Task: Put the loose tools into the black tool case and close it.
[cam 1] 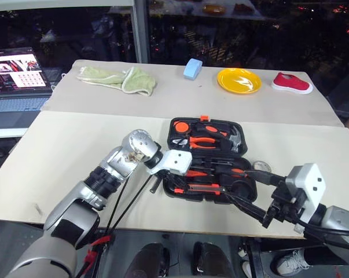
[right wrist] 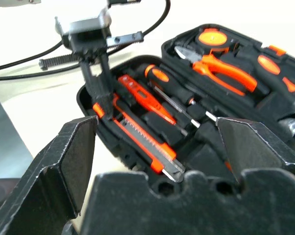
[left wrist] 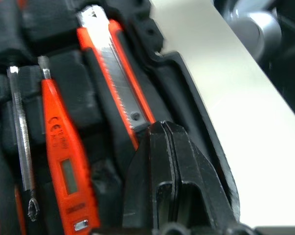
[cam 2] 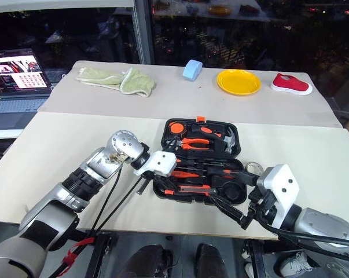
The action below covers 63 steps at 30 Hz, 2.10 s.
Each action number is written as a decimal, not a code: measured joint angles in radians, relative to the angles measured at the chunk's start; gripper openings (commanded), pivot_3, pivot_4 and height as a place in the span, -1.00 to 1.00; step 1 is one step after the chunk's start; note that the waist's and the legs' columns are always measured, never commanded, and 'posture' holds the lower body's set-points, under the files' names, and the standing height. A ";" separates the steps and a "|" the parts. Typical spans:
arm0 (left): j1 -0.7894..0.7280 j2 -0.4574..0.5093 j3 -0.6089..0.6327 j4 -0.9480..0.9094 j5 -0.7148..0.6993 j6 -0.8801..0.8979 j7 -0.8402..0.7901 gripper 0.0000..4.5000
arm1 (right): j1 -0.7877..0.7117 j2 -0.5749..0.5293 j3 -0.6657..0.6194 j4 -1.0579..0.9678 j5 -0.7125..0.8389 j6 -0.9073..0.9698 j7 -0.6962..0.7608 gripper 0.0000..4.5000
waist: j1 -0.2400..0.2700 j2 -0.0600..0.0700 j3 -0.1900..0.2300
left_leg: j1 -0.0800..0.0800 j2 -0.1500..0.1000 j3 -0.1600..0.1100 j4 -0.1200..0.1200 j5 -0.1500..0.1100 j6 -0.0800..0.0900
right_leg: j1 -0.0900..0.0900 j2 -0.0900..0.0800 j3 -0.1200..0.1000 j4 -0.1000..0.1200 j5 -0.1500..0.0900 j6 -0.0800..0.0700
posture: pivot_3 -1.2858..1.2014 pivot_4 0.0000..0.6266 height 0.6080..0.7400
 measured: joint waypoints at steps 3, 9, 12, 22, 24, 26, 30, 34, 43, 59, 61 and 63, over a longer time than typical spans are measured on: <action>-0.013 -0.015 0.044 -0.031 -0.053 0.072 -0.002 -0.98 | 0.004 -0.004 -0.010 0.004 -0.009 0.000 0.010 1.00 | -0.001 0.000 0.000 | -0.001 0.000 0.000 -0.001 0.000 0.000 | -0.001 0.001 0.000 -0.001 0.000 0.000 | 0.03 -0.52 0.88; -0.023 -0.102 -0.062 -0.032 0.014 -0.009 0.015 -0.98 | -0.008 -0.008 -0.012 0.012 -0.010 0.000 0.014 1.00 | 0.003 0.000 0.000 | -0.002 -0.001 0.000 -0.001 -0.001 0.001 | 0.000 -0.001 0.000 -0.002 0.000 0.000 | 0.03 -0.52 0.88; -0.022 -0.120 -0.095 0.010 0.072 -0.056 0.045 -0.98 | -0.007 -0.009 -0.018 0.012 -0.009 0.000 0.013 1.00 | 0.001 0.000 0.000 | -0.002 0.000 0.000 -0.001 -0.001 0.001 | 0.000 -0.001 0.000 -0.001 0.000 0.000 | 0.03 -0.52 0.88; -0.038 -0.146 -0.088 0.085 0.122 -0.122 0.093 -0.98 | 0.048 0.003 -0.052 -0.023 0.002 0.000 -0.012 1.00 | 0.002 0.000 0.000 | -0.002 0.000 0.000 -0.001 -0.005 0.007 | -0.001 -0.001 0.000 -0.001 0.000 0.001 | 0.03 -0.52 0.88; -0.038 -0.137 -0.044 0.081 0.082 -0.080 0.083 -0.88 | 0.062 0.003 -0.074 -0.023 0.002 0.000 -0.015 1.00 | -0.001 0.000 0.000 | -0.002 0.000 0.000 -0.001 -0.004 0.007 | -0.001 -0.001 0.000 -0.001 0.000 0.001 | 0.03 -0.52 0.88; -0.039 -0.128 0.012 0.065 0.035 -0.037 0.081 -0.71 | 0.081 0.007 -0.111 -0.023 0.005 0.000 -0.017 1.00 | -0.001 0.000 0.000 | -0.002 0.000 0.000 -0.001 -0.003 0.005 | -0.001 -0.001 0.000 -0.001 0.000 0.001 | 0.03 -0.52 0.88; -0.056 -0.052 0.144 0.029 -0.082 0.069 0.042 -0.09 | 0.191 0.038 -0.281 -0.007 0.027 0.000 0.016 1.00 | -0.001 0.000 0.000 | -0.002 0.000 0.000 -0.002 -0.001 0.001 | -0.001 0.000 0.000 -0.002 -0.001 0.001 | 0.03 -0.52 0.88; -0.066 0.060 0.239 -0.008 -0.177 0.181 -0.011 0.53 | 0.329 0.065 -0.440 0.076 0.000 -0.009 0.107 1.00 | -0.001 0.000 0.000 | -0.001 0.000 0.000 -0.003 -0.001 0.001 | -0.001 0.000 0.000 -0.002 -0.001 0.001 | 0.03 -0.52 0.88; -0.012 0.131 0.381 -0.181 -0.337 0.301 0.024 0.99 | 0.277 -0.145 -0.547 0.446 -0.132 -0.079 0.341 1.00 | -0.009 0.001 0.000 | 0.005 0.000 0.001 -0.002 -0.009 0.000 | 0.002 -0.001 0.001 -0.003 -0.005 0.007 | 0.03 -0.52 0.88; 0.080 0.158 0.412 -0.307 -0.417 0.312 0.127 0.99 | -0.532 -0.384 0.361 0.949 -0.530 -0.485 0.700 1.00 | -0.018 0.002 0.003 | -0.003 -0.002 0.000 -0.004 -0.003 -0.008 | -0.003 -0.003 -0.002 -0.002 -0.002 0.000 | 0.03 -0.52 0.88; 0.084 0.186 0.410 -0.321 -0.426 0.330 0.125 0.99 | -0.587 -0.356 0.413 1.001 -0.563 -0.520 0.727 1.00 | -0.019 0.002 0.003 | -0.003 -0.002 0.000 -0.004 -0.003 -0.009 | -0.003 -0.003 -0.002 -0.002 -0.002 0.000 | 0.03 -0.52 0.88; 0.092 0.196 0.409 -0.341 -0.429 0.334 0.128 1.00 | -0.638 -0.324 0.454 1.052 -0.595 -0.552 0.750 0.77 | -0.019 0.002 0.004 | -0.003 -0.002 0.000 -0.004 -0.003 -0.010 | -0.003 -0.003 -0.002 -0.002 -0.002 0.000 | 0.03 -0.52 0.88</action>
